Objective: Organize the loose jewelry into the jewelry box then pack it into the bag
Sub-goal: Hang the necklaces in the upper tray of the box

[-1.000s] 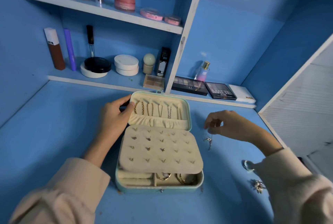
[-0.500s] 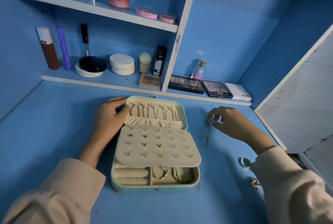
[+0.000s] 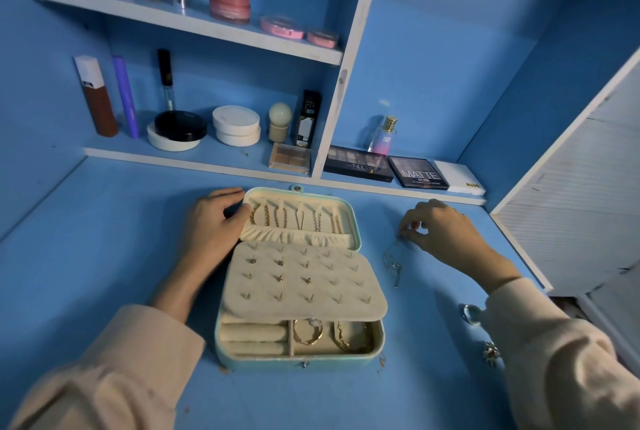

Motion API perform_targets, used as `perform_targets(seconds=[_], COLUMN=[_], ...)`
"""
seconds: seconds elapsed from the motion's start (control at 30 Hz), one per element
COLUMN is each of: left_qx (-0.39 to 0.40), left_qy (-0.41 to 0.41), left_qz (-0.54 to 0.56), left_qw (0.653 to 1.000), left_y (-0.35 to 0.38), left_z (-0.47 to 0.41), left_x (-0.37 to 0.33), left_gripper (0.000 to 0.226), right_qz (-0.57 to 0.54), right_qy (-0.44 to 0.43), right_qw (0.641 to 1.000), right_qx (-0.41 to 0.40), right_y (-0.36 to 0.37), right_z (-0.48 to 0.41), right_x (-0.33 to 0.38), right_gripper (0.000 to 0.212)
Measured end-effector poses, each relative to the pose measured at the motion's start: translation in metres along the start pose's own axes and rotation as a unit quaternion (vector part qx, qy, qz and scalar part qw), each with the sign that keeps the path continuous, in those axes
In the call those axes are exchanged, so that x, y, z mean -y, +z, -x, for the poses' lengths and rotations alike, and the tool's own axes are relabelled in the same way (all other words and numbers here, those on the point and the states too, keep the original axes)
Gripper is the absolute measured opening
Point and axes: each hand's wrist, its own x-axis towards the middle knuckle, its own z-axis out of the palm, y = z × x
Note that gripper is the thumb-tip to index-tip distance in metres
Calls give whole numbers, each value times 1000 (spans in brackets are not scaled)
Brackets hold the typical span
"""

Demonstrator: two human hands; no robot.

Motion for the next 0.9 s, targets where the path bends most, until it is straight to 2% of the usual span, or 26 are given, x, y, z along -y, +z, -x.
perform_targets(seconds=[0.13,0.23,0.33,0.4,0.5,0.73,0.8,0.9], left_qx=[6,24,26,43,116,324,344,320], left_qy=[-16,-50,-96,-82,-15,51,63,57], left_qz=[6,47,141,156,157,118,89,118], left_qw=[1000,997,985,983,981,937,933,938], left_y=[-1,-5,-16,-24,-29,30,48,63], left_z=[2,3,5,5,4,6,6,7], left_x=[-1,-7,-20,-36,-77,-161,-169,-176], left_gripper=[32,37,41,34,26,42,41,21], right_qz=[-151,-241,-348,-410,-464,-545,-563,-564], right_qy=[43,76,109,119,115,68,55,41], right_qw=[987,965,928,901,875,831,821,820], right_qx=[-35,-66,-72,-73,-76,-88,-85,-88], right_y=[-8,-21,-31,-38,-49,-72,-79,-85], right_z=[0,2,5,5,6,9,9,7], right_x=[-2,1,4,6,9,25,30,34], right_gripper=[19,15,14,15,13,14,14,11])
